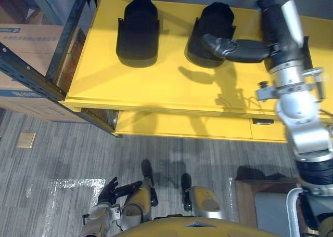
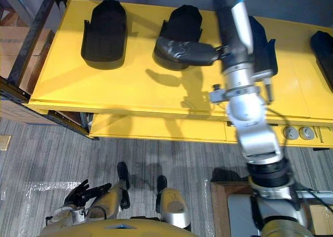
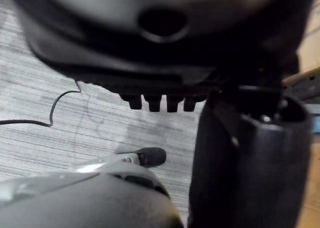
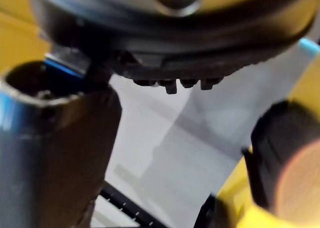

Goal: Walk over and take three plastic housings, then place them on the shelf

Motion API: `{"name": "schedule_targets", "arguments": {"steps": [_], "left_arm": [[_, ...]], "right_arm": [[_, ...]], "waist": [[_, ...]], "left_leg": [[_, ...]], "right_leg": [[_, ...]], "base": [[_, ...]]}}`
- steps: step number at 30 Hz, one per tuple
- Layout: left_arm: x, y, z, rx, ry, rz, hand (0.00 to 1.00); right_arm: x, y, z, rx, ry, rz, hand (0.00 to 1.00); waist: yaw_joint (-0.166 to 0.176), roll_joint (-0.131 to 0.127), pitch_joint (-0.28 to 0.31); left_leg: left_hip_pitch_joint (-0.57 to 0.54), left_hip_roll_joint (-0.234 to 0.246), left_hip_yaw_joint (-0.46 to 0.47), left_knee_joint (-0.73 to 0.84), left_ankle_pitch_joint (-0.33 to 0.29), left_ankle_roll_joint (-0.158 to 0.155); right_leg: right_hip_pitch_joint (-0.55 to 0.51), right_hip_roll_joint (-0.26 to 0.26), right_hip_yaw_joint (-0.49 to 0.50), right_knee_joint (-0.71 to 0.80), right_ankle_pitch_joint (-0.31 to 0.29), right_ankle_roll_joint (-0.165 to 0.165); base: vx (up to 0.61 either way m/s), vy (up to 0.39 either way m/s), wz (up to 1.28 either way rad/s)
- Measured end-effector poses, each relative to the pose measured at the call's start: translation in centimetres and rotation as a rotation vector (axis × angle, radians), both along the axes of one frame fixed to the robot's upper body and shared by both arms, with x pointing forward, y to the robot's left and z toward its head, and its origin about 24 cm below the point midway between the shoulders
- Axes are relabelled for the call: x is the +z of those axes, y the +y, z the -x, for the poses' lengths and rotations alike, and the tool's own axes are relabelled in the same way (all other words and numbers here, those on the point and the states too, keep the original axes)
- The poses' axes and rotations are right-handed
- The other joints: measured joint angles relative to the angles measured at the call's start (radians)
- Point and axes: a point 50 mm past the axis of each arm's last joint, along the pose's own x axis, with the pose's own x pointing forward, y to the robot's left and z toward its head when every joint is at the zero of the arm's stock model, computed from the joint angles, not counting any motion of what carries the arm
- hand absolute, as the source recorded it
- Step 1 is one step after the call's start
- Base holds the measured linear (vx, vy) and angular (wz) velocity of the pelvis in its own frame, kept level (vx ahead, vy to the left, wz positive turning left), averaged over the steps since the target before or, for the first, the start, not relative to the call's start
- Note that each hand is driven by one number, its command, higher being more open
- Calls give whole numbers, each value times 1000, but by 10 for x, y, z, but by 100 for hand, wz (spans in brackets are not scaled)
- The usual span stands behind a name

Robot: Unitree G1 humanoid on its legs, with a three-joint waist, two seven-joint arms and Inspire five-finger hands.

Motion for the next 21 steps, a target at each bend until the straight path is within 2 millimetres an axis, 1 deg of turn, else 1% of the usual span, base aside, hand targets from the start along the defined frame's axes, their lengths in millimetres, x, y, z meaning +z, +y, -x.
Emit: {"name": "schedule_targets", "arguments": {"steps": [1,2,4,5,7,11,14,18,21], "left_arm": [[0,0,-1,-1,-2,1,100],[-1,-1,-1,-5,1,0,100],[0,-2,-5,-16,-8,-2,100],[0,-3,-6,-14,-16,-2,100],[1,-3,-8,-10,-20,-2,100],[0,-3,-8,-9,-14,-2,100],[-1,-5,-7,-8,-9,0,100],[-1,-5,-7,-7,-6,1,100],[-2,-6,-7,-9,-6,0,100]], "right_arm": [[-5,8,-2,21,20,-24,100],[-16,23,-8,51,65,-66,100],[-28,37,-14,59,118,-114,100],[-33,45,-18,64,141,-139,100],[-34,54,-19,79,144,-175,100],[-27,64,-17,120,94,-168,100],[-23,66,-16,120,71,-181,100],[-25,72,-15,120,76,-201,100],[-32,76,-17,108,106,-209,100]], "waist": [[4,0,0],[13,2,-1],[29,3,-1],[41,4,-1],[51,7,0],[48,9,0],[48,15,-1],[46,21,-2],[46,23,-3]], "left_leg": [[0,0,-1,0,-1,-1],[-2,0,-5,0,-3,-5],[-6,-1,-15,0,-1,-5],[-7,-1,-19,0,0,-5],[-8,-5,-30,0,1,-5],[-8,-5,-32,0,1,-5],[-8,-4,-35,0,2,-6],[-8,-4,-36,0,1,-8],[-8,-3,-39,0,-1,-10]], "right_leg": [[0,0,-1,0,0,0],[0,0,-5,1,0,-1],[2,0,-14,1,-1,-2],[2,0,-16,2,-1,-3],[8,-1,-25,2,-3,-5],[10,-2,-28,2,-4,-6],[11,-1,-32,3,-6,-9],[11,-1,-34,3,-10,-8],[12,0,-37,3,-13,-9]], "base": [[-2,10,9],[-3,9,7],[1,9,15],[6,10,15],[15,11,15],[4,2,3],[15,-6,2],[28,-11,1],[36,-13,2]]}}
